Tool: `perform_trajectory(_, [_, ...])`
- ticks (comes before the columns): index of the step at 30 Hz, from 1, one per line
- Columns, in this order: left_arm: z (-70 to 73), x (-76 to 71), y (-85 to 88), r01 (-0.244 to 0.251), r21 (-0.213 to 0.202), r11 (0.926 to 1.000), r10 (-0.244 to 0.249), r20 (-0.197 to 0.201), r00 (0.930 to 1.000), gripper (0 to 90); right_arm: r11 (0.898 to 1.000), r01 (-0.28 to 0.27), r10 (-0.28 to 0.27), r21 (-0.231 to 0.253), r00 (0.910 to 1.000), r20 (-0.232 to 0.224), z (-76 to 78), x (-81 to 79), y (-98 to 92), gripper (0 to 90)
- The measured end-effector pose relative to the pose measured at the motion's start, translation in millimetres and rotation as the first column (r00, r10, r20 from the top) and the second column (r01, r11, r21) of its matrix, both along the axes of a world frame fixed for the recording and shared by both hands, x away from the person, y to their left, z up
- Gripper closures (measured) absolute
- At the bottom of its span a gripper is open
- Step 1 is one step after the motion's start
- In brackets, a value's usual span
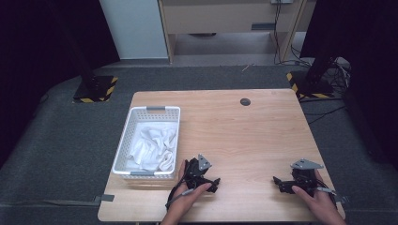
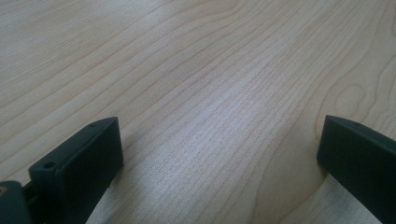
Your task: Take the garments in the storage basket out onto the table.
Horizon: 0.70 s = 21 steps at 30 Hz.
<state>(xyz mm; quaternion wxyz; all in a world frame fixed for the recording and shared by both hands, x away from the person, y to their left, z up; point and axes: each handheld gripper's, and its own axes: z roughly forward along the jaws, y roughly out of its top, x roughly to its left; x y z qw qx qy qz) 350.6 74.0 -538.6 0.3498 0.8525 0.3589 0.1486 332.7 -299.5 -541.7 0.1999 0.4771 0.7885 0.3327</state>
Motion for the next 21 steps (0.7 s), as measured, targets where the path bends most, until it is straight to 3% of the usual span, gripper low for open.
perform_trajectory(21, [0.3,-1.6,1.0,0.014,0.004,0.9999,-0.014,-0.001,0.9999,0.0,1.000,0.003,-0.003,0.002,1.0000,-0.002,0.0,-1.2,0.2,0.5])
